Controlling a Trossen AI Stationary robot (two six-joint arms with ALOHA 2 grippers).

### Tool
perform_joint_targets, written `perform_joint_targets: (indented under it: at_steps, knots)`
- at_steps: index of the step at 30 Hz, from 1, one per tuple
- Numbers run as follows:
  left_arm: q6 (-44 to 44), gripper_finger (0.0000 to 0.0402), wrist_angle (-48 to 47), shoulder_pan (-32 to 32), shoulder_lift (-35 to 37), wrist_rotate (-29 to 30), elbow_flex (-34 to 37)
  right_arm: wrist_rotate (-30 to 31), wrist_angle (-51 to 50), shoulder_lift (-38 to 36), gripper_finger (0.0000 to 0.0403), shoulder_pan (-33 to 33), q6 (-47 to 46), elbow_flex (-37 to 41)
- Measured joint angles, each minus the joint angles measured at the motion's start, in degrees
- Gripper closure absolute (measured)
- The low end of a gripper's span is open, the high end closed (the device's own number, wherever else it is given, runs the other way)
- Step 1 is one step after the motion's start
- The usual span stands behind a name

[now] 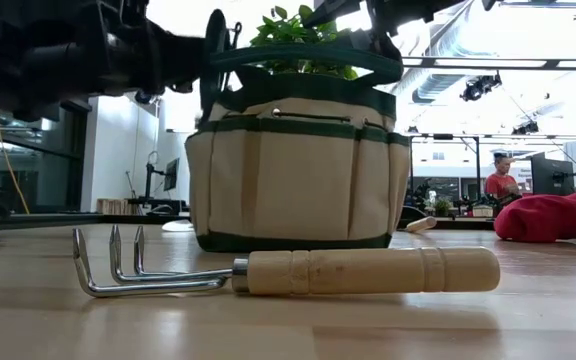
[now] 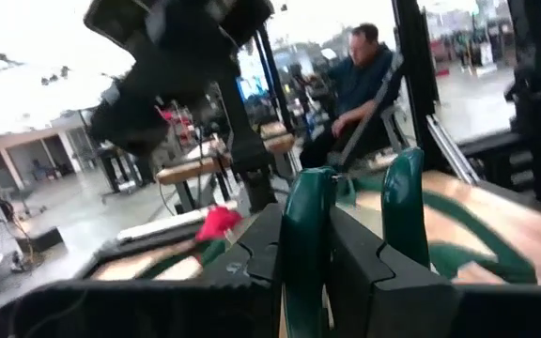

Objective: Pick & Place Garden tools in Gardening bag
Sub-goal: Put the right green shear scissors into the gardening bag

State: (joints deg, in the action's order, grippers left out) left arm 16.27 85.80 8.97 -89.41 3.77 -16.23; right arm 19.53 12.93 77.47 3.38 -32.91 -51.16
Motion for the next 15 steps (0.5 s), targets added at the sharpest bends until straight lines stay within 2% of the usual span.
perform_joint_targets:
  at_steps: [3,15]
  knots:
    - [-0.01,0.0358,3.8,0.02,0.24,-0.85,-0.04,0.02,-0.62,0.0,0.0205,0.0,0.0,0.0]
    - [0.01,0.0358,-0.97,0.0,-2.11,0.0,-0.37,0.04,-1.05,0.0,0.0205,0.0,-0.06,-0.02]
